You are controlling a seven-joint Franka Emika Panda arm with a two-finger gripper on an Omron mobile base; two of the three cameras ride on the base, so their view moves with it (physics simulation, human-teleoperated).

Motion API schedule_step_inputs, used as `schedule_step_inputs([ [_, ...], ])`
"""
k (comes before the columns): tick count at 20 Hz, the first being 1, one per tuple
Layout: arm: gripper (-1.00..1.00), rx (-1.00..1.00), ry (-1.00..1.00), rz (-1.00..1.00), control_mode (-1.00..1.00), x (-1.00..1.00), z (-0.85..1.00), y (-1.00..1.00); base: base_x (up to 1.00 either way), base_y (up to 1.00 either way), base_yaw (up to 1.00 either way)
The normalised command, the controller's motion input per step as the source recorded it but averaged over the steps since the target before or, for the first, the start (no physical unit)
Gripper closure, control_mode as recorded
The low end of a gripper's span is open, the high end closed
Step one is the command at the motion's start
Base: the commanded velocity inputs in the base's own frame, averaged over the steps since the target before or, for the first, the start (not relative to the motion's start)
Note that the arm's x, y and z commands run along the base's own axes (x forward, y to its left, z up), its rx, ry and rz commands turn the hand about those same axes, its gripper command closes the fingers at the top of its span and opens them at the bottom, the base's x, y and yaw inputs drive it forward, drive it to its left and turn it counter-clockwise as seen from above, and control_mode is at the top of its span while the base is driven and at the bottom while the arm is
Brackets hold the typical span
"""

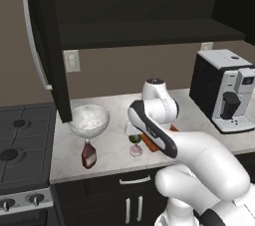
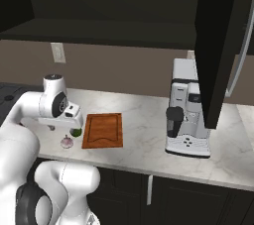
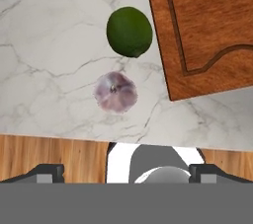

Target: Open the cabinet. Place the bowl and condiment on the counter. Then place the lime and garlic on the cutting board.

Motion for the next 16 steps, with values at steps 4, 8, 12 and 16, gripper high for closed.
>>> schedule_step_inputs([
  [4, -1.00, 0.00, 0.00, 0.00, -1.00, 0.09, -0.03, 0.00, 0.00, 0.00, 0.00],
  [8, -1.00, 0.00, 0.01, 0.00, -1.00, 0.11, -0.05, 0.00, 0.00, 0.00, 0.00],
  [12, -1.00, 0.00, 0.03, 0.00, -1.00, 0.13, -0.11, 0.00, 0.00, 0.00, 0.00],
  [16, -1.00, 0.00, 0.03, 0.00, -1.00, 0.09, -0.09, 0.00, 0.00, 0.00, 0.00],
])
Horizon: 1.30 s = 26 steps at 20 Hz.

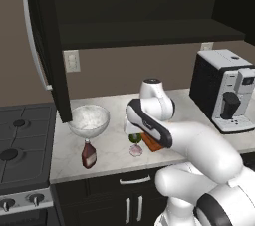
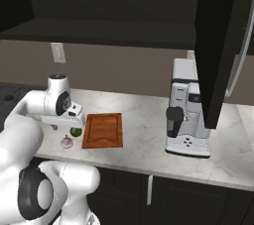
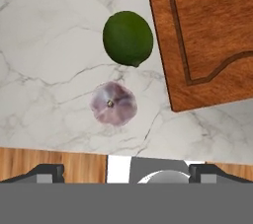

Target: Open the cabinet. Place the bowl and condiment on the counter. Then place the lime and garlic on the cutting board.

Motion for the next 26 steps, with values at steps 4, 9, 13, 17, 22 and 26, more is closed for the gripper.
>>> schedule_step_inputs([
  [4, -1.00, 0.00, 0.01, 0.00, -1.00, 0.01, -0.01, 0.00, 0.00, 0.00, 0.00],
  [9, -1.00, 0.00, 0.01, 0.00, -1.00, 0.00, 0.00, 0.02, 0.00, 0.00, 0.00],
  [13, -1.00, -0.01, 0.02, 0.00, -1.00, 0.00, -0.09, 0.02, 0.00, 0.00, 0.00],
  [17, -1.00, -0.01, 0.01, 0.00, -1.00, 0.01, -0.15, 0.00, 0.00, 0.00, 0.00],
  [22, -1.00, -0.01, 0.01, 0.00, -1.00, 0.09, -0.15, 0.00, 0.00, 0.00, 0.00],
  [26, -1.00, 0.00, 0.02, 0.00, -1.00, 0.13, -0.09, 0.00, 0.00, 0.00, 0.00],
])
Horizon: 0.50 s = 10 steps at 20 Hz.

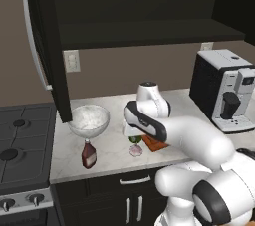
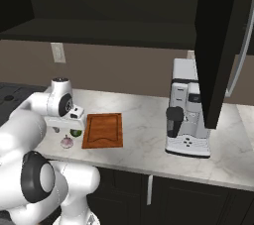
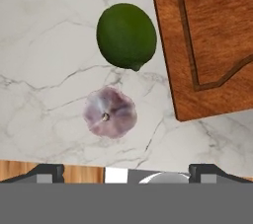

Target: Open the cabinet. Place the bowl and condiment on the counter. Then place the lime and garlic on the cutting board.

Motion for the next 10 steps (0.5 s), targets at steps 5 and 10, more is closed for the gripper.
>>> schedule_step_inputs([
  [5, -1.00, 0.00, 0.02, 0.00, -1.00, 0.02, -0.01, 0.05, 0.00, 0.00, 0.00],
  [10, -1.00, 0.00, 0.02, 0.00, -1.00, 0.00, -0.01, 0.14, 0.00, 0.00, 0.00],
])
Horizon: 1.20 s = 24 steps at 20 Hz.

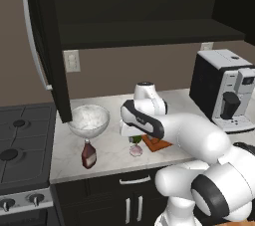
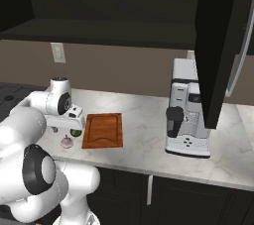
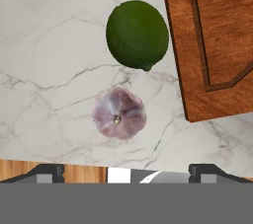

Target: Open the cabinet. Place the bowl and condiment on the counter. Then place the lime and garlic on the cutting board.

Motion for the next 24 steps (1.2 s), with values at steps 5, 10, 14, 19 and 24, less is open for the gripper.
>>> schedule_step_inputs([
  [5, -1.00, -0.02, 0.03, 0.00, -1.00, 0.00, -0.08, 0.11, 0.00, 0.00, 0.00],
  [10, -1.00, -0.04, 0.04, 0.00, -1.00, 0.00, -0.19, 0.00, 0.00, 0.00, 0.00],
  [14, -1.00, -0.05, 0.03, -0.02, -1.00, 0.00, -0.19, 0.00, 0.00, 0.00, 0.00],
  [19, -1.00, -0.01, 0.01, -0.04, -1.00, 0.00, -0.10, 0.00, 0.00, 0.00, 0.00],
  [24, -1.00, 0.00, 0.01, -0.03, -1.00, 0.00, -0.08, 0.00, 0.00, 0.00, 0.00],
])
